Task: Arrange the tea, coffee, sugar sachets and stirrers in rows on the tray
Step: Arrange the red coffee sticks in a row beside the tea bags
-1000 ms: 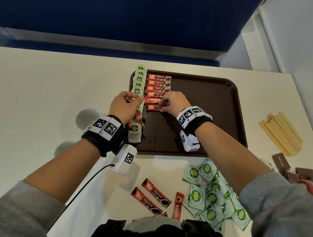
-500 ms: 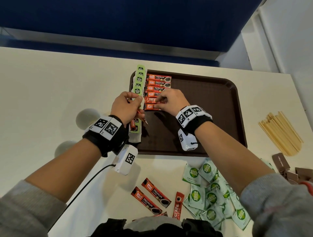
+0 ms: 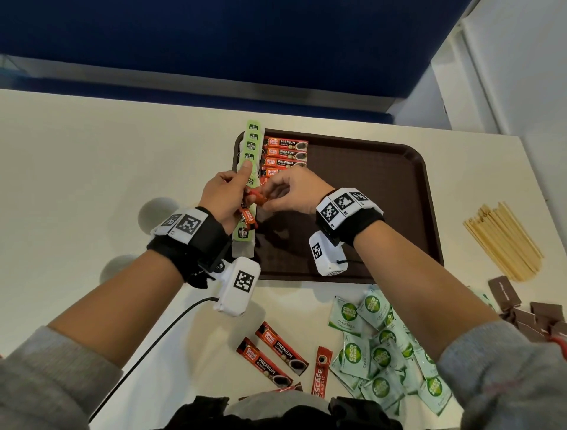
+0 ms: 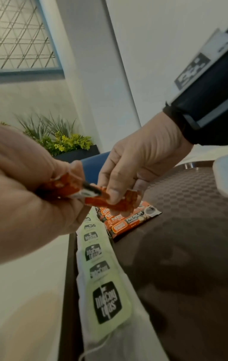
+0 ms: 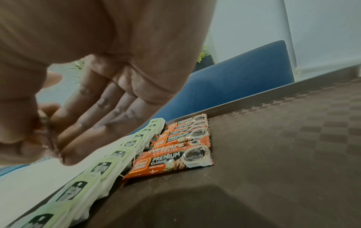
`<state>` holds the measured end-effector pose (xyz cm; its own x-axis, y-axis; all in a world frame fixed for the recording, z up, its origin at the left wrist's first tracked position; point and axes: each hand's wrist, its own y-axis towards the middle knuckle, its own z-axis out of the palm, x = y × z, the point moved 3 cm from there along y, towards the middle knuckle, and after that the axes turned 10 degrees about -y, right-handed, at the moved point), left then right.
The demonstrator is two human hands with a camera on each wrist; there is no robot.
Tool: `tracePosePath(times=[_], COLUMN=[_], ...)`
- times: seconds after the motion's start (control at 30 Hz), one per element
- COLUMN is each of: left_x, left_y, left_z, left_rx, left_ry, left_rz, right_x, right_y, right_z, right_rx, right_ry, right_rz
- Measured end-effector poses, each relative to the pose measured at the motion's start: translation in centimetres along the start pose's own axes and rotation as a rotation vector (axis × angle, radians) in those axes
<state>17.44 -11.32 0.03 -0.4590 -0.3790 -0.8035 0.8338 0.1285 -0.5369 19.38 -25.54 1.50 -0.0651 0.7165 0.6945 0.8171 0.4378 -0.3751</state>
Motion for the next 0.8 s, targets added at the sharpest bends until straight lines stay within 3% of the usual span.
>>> tracePosePath(times=[0.33,0.6,0.8], left_x=[-0.1,-0.3,-0.1], left_y=[-0.3,-0.8,-0.9], left_z=[-0.5,-0.1,-0.3], left_rx=[0.031,0.173,0.134], left_ry=[0.191,0.312,0.255], left_rz=[0.129,0.229,0.16], right_x=[-1.5,-1.8,-1.6], right_y=[-0.8,-0.8,-1.0], right_z=[-1.6,-1.4,-1.6], right_rx=[0.041,0.072,0.059], right_ry=[0.055,0.108,-0.007], right_rz=[0.077,0.111,0.041])
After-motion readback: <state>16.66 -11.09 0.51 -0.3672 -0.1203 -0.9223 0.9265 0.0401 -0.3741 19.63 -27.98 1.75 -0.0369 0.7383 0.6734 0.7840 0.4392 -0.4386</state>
